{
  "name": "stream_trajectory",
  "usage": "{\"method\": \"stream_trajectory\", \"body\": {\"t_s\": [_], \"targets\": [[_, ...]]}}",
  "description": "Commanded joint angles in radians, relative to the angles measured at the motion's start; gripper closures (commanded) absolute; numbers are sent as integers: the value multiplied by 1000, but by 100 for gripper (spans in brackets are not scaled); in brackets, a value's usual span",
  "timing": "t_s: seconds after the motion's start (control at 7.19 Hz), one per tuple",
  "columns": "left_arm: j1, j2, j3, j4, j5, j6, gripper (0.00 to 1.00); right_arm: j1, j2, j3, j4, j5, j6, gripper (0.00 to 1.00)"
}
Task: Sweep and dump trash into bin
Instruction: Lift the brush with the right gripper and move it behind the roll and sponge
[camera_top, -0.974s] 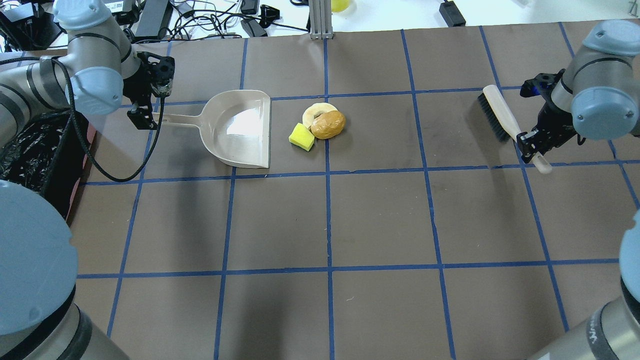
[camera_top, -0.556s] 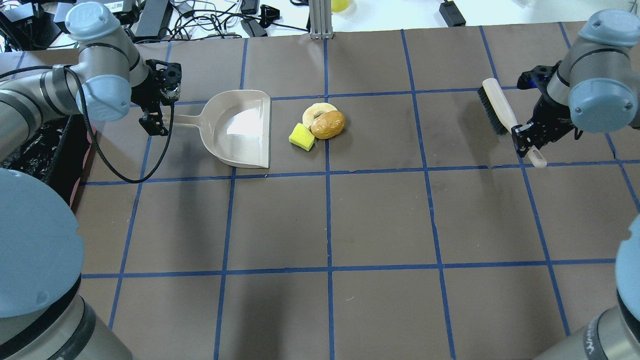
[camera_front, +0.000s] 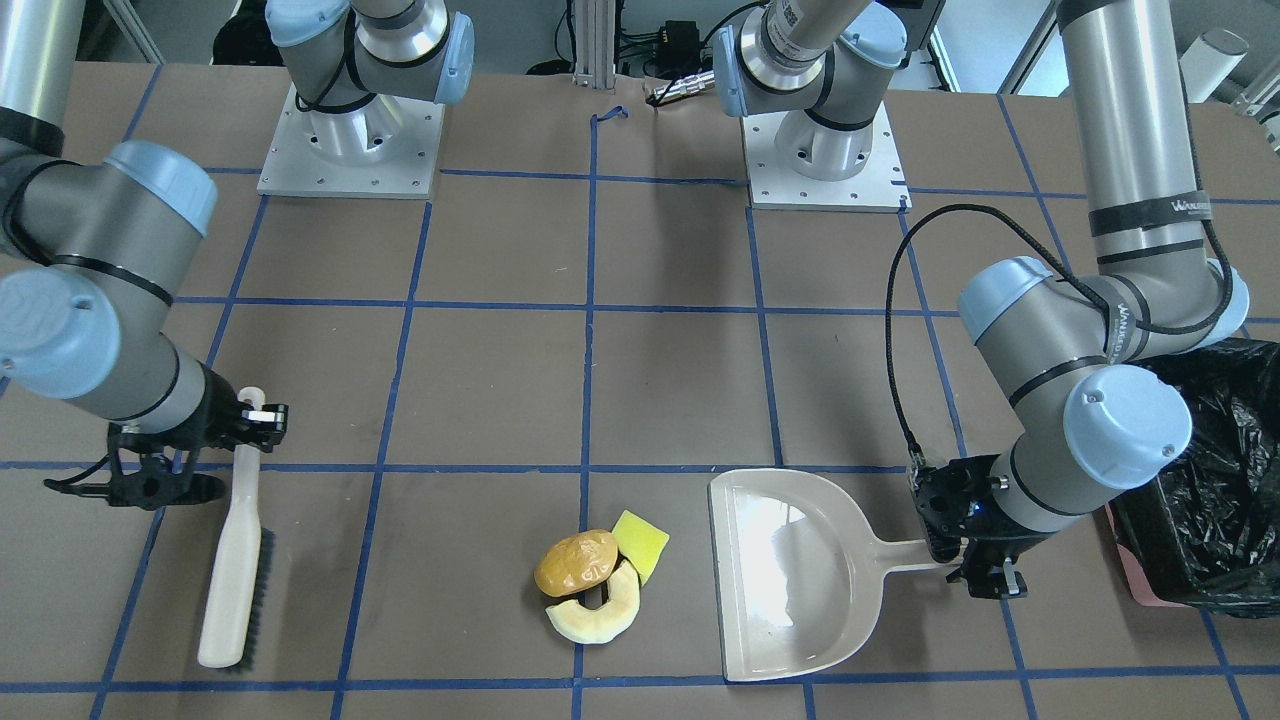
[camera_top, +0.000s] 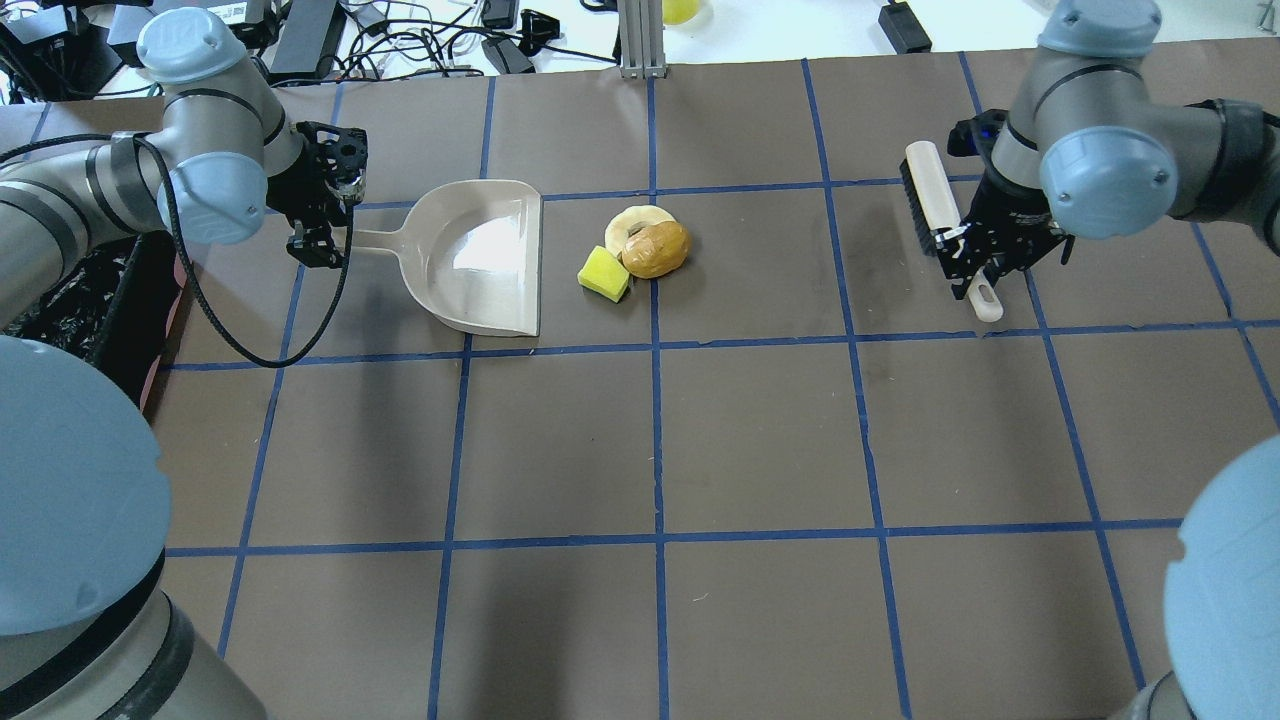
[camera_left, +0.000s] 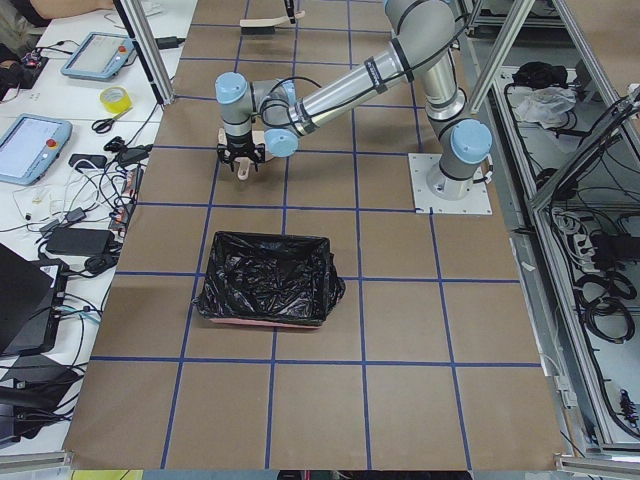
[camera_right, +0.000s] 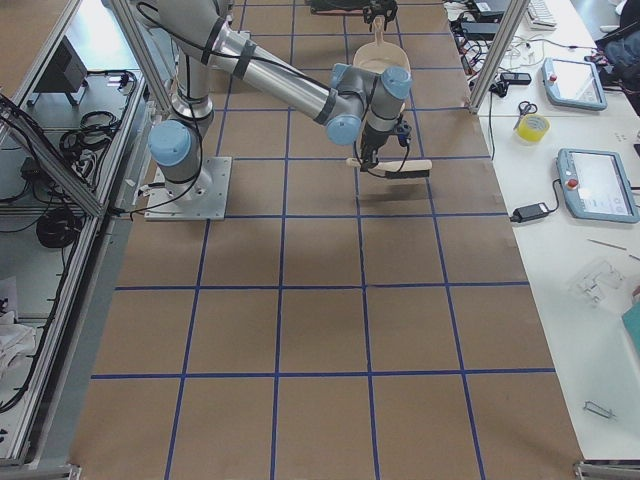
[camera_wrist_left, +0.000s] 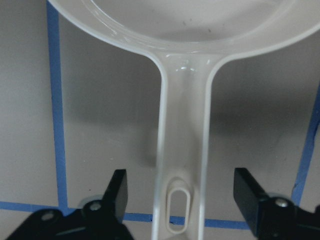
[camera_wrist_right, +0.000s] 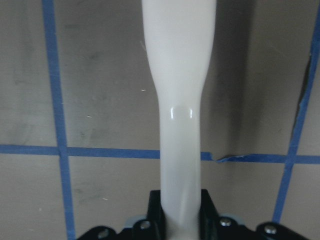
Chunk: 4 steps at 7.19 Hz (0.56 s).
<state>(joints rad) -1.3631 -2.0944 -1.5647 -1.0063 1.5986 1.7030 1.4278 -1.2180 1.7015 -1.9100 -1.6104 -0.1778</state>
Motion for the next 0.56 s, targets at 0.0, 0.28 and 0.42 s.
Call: {"method": "stream_trajectory", "body": {"t_s": [0.0, 0.28, 0.42], "targets": [[-1, -1, 0, 0, 0, 3, 71, 132, 9, -6, 6, 70, 191, 100], [-2, -1, 0, 0, 1, 4, 92, 221, 12, -6, -6, 69, 300, 100], [-2, -1, -1, 0, 4, 4, 97, 267, 29, -25, -7, 69, 346, 100]]}}
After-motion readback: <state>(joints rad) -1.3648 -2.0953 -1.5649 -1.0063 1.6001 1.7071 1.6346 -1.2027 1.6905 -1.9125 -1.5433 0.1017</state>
